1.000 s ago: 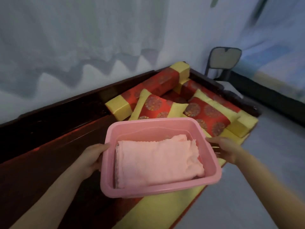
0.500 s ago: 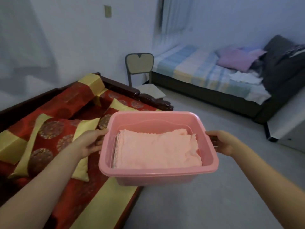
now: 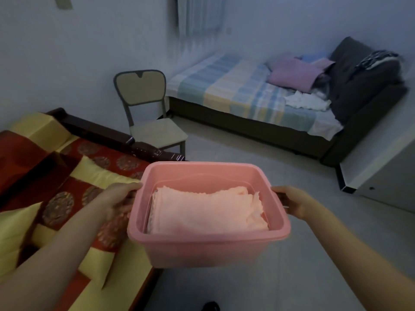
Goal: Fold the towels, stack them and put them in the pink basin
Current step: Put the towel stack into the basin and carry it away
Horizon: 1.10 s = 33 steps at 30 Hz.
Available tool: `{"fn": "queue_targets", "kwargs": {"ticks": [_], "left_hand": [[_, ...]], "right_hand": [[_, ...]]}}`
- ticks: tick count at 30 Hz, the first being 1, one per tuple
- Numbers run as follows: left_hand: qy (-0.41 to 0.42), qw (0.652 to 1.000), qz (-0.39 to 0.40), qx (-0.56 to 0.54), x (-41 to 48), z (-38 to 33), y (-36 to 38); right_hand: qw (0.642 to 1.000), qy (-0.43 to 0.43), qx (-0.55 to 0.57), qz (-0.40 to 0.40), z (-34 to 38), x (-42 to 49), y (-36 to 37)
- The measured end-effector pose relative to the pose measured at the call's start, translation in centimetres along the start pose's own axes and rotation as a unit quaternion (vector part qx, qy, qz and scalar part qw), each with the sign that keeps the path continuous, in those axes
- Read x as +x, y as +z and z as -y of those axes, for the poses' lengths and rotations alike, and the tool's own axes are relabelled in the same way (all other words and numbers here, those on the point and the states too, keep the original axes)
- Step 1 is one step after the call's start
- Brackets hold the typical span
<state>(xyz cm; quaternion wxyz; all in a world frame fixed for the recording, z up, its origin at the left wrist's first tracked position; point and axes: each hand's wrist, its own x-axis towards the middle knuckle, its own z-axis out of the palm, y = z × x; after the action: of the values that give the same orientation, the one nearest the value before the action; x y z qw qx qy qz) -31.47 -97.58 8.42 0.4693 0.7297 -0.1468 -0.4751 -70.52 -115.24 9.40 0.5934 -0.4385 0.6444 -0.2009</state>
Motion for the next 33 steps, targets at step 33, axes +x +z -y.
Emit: {"fn": "queue_targets", "kwargs": {"ticks": [33], "left_hand": [[-0.059,0.956,-0.249,-0.143,54.9,-31.4,13.9]], "right_hand": [[0.964,-0.018,-0.211,0.163,49.6,67.6,19.3]]}}
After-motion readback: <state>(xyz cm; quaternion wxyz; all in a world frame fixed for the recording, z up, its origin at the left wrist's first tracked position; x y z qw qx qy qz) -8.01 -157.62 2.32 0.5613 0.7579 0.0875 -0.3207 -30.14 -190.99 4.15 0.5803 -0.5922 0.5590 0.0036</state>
